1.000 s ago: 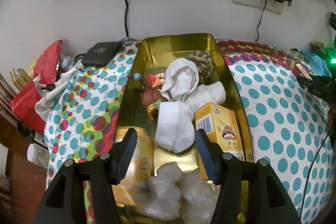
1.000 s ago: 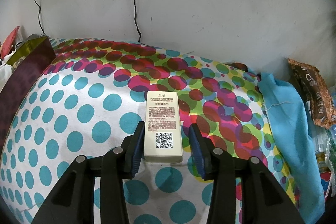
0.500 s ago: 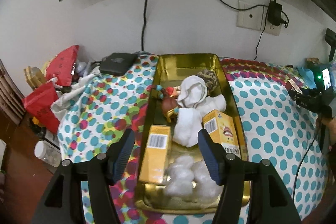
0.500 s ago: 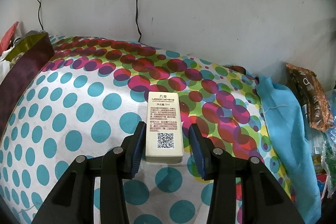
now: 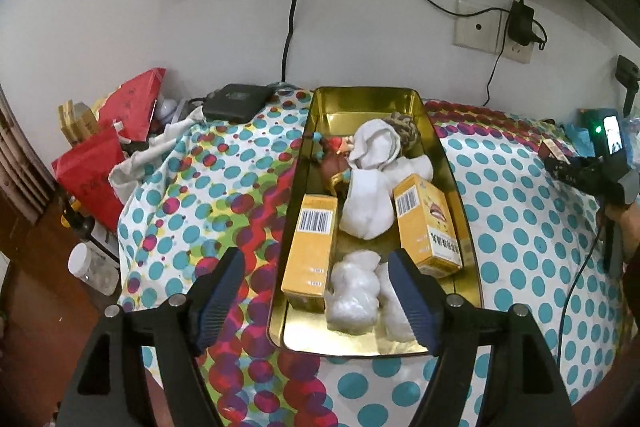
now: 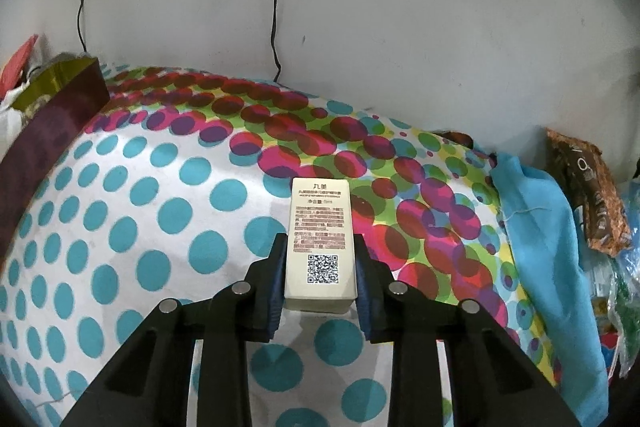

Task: Organize objects
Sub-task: 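Carry the cream QR-code box into the gold tray and open the right tool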

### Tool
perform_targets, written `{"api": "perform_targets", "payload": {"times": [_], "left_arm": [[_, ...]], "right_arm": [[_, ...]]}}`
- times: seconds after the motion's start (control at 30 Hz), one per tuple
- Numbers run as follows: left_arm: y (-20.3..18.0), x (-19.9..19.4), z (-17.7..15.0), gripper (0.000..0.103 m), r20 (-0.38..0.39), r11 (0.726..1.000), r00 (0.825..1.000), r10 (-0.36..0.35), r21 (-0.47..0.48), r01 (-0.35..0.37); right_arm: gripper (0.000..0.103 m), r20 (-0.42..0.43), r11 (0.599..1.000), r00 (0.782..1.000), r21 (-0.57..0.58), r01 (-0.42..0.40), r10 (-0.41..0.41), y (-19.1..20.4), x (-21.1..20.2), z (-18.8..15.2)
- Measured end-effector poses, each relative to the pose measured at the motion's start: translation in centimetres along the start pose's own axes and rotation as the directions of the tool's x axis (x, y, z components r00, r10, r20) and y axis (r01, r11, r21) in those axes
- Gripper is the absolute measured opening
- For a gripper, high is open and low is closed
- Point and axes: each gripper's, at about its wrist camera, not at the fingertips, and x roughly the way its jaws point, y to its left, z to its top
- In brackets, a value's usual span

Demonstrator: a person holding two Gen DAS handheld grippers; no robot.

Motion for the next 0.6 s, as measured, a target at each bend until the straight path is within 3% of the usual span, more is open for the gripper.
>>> {"api": "perform_targets", "payload": {"times": [0.23, 0.47, 0.6], "left_arm": [[0.3, -0.1, -0.7, 0.076, -0.004, 0.999, 1.000, -0.004, -0.032, 0.004], [0.9, -0.8, -0.9, 0.076, -0.010, 0.998, 1.000, -0.016, -0.061, 0.015], [1.5, -1.4, -0.9, 0.076, -0.003, 0.997, 1.000, -0.013, -0.071, 0.013]], "right_arm": [[0.027, 0.077, 0.994, 0.992, -0.042, -0.101, 0.104, 4.1, -4.3, 1.8], [0.027, 0.103, 0.954, 0.951, -0.097, -0.283, 0.292, 11.6, -9.1, 3.9], [0.027, 0.088, 0.928, 0.928, -0.136, -0.348, 0.361, 16.3, -11.4, 4.8]]}}
